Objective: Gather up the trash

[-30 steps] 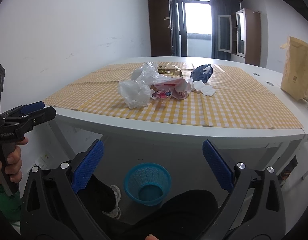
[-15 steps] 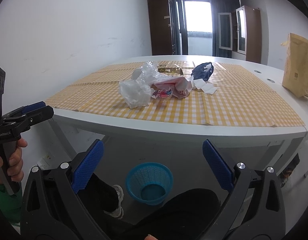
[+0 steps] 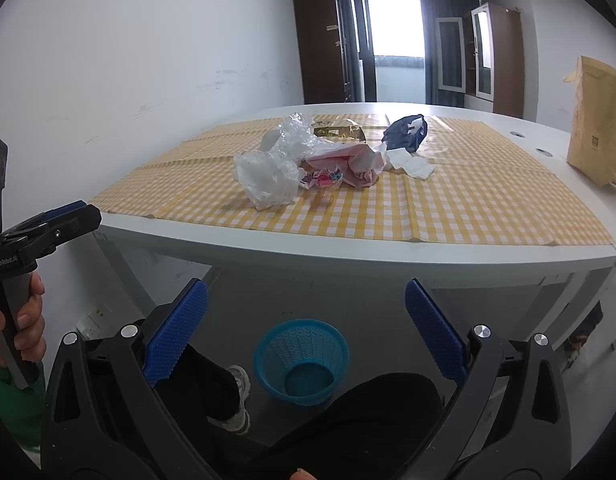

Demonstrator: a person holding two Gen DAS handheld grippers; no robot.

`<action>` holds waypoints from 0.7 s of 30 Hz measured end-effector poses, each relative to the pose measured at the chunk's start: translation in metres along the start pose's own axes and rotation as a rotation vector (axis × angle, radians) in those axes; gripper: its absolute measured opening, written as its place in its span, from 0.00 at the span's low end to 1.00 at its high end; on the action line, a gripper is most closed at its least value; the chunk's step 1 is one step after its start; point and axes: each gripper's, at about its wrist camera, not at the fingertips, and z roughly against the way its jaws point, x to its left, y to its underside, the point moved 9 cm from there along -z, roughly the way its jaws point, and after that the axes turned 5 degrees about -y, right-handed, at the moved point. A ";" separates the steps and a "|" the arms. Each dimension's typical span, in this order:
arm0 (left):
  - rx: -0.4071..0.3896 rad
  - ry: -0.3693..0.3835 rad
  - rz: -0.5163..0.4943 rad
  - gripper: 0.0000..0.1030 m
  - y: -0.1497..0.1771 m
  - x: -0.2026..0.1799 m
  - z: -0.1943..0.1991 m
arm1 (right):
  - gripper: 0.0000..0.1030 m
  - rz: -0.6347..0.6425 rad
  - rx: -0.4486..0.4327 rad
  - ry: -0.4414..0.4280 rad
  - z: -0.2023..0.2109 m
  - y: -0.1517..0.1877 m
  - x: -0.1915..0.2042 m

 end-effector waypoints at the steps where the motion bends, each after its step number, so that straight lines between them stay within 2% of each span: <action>1: -0.005 0.010 0.003 0.95 0.000 -0.002 0.000 | 0.92 -0.001 0.001 -0.002 0.000 0.000 0.000; 5: -0.027 0.028 0.023 0.95 -0.003 -0.005 0.003 | 0.92 -0.008 -0.002 -0.010 0.000 0.000 -0.002; 11: -0.046 0.006 0.035 0.95 -0.011 0.003 -0.005 | 0.92 0.007 -0.026 0.018 -0.003 -0.016 -0.016; 17: -0.036 0.021 0.012 0.95 -0.027 0.002 -0.027 | 0.92 0.005 -0.025 0.028 -0.019 -0.037 -0.032; 21: -0.041 -0.014 0.002 0.95 -0.047 0.003 -0.044 | 0.91 0.023 -0.011 0.036 -0.036 -0.051 -0.041</action>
